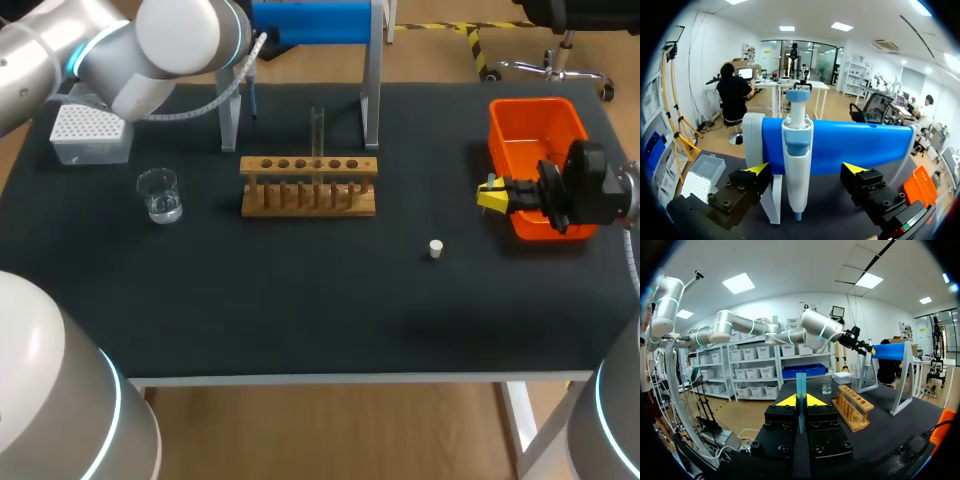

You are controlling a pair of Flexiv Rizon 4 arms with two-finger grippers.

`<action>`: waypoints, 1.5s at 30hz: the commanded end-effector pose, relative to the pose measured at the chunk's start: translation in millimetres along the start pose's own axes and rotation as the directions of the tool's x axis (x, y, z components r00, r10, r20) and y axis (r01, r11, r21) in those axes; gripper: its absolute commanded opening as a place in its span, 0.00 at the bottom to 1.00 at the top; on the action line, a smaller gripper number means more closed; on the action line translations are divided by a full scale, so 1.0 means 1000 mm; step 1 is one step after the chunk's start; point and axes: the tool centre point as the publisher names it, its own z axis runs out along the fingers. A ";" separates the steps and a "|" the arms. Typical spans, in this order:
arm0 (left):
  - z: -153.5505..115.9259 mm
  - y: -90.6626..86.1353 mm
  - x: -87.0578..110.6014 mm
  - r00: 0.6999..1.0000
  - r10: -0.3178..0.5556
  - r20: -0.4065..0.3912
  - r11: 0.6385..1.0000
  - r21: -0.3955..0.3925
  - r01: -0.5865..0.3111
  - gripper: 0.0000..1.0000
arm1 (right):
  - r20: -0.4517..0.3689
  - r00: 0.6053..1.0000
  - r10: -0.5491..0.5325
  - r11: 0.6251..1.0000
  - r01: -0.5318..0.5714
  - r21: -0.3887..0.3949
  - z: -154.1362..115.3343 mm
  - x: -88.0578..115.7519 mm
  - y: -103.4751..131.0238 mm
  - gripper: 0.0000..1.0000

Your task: Invert the test tube, pick up the pipette, mount the tip to pipette, aspirate from beaker and dispense into the tube, eject the tip, return the pipette, and cap with the stopper.

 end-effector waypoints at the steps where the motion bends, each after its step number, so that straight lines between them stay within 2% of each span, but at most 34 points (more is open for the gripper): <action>1: 0.003 -0.001 0.001 1.000 -0.009 0.007 1.000 0.005 0.009 0.91 | -0.002 1.000 0.000 1.000 0.000 0.000 -0.001 0.000 0.000 0.00; 12: 0.006 -0.002 0.001 1.000 -0.013 0.014 1.000 0.007 0.013 0.86 | -0.002 1.000 0.000 1.000 0.000 0.000 -0.001 0.000 0.000 0.00; 14: 0.006 -0.002 0.001 1.000 -0.013 0.015 1.000 0.008 0.013 0.80 | -0.002 1.000 0.000 1.000 0.000 0.000 -0.001 0.000 0.000 0.00; 18: 0.007 -0.003 0.002 1.000 -0.015 0.019 1.000 0.009 0.015 0.77 | -0.002 1.000 0.000 1.000 0.000 0.000 -0.001 0.000 0.000 0.00; 20: 0.008 -0.003 0.002 1.000 -0.016 0.019 1.000 0.009 0.015 0.48 | -0.002 1.000 0.000 1.000 0.000 0.000 -0.001 0.000 0.000 0.00; 21: 0.008 -0.003 0.002 1.000 -0.015 0.019 1.000 0.008 0.015 0.47 | -0.002 1.000 0.000 1.000 0.000 0.000 -0.001 0.000 0.000 0.00; 30: 0.010 -0.002 0.002 0.999 -0.015 0.029 1.000 0.004 0.015 0.49 | -0.002 1.000 0.000 1.000 0.000 0.000 -0.001 0.000 0.000 0.00; 31: 0.010 -0.002 0.002 0.999 -0.016 0.030 1.000 0.003 0.016 0.52 | -0.002 1.000 0.000 1.000 0.000 0.000 -0.001 0.000 0.000 0.00; 32: 0.011 -0.002 0.001 0.999 -0.017 0.033 1.000 0.003 0.017 0.75 | -0.002 1.000 0.000 1.000 0.000 0.000 -0.001 0.000 0.000 0.00; 33: 0.011 -0.002 0.001 0.999 -0.017 0.035 1.000 0.003 0.017 0.82 | -0.002 1.000 0.000 1.000 0.000 0.000 -0.001 0.000 0.000 0.00; 41: 0.013 -0.003 -0.002 0.998 -0.029 0.053 1.000 0.007 0.029 0.78 | -0.002 1.000 0.000 1.000 0.000 0.000 -0.001 0.000 0.000 0.00; 42: 0.014 -0.003 -0.002 0.998 -0.031 0.055 1.000 0.008 0.030 0.76 | -0.002 1.000 0.000 1.000 0.000 0.000 -0.001 0.000 0.000 0.00; 43: 0.014 -0.003 -0.002 0.998 -0.031 0.056 0.999 0.008 0.031 0.68 | -0.002 1.000 0.000 1.000 0.000 0.000 -0.001 0.000 0.000 0.00; 44: 0.014 -0.004 -0.002 0.998 -0.032 0.056 0.999 0.009 0.031 0.58 | -0.002 1.000 0.000 1.000 0.000 0.000 -0.001 0.000 0.000 0.00; 45: 0.014 -0.004 -0.002 0.998 -0.033 0.056 0.999 0.009 0.032 0.40 | -0.002 1.000 0.000 1.000 0.000 0.000 -0.001 0.000 0.000 0.00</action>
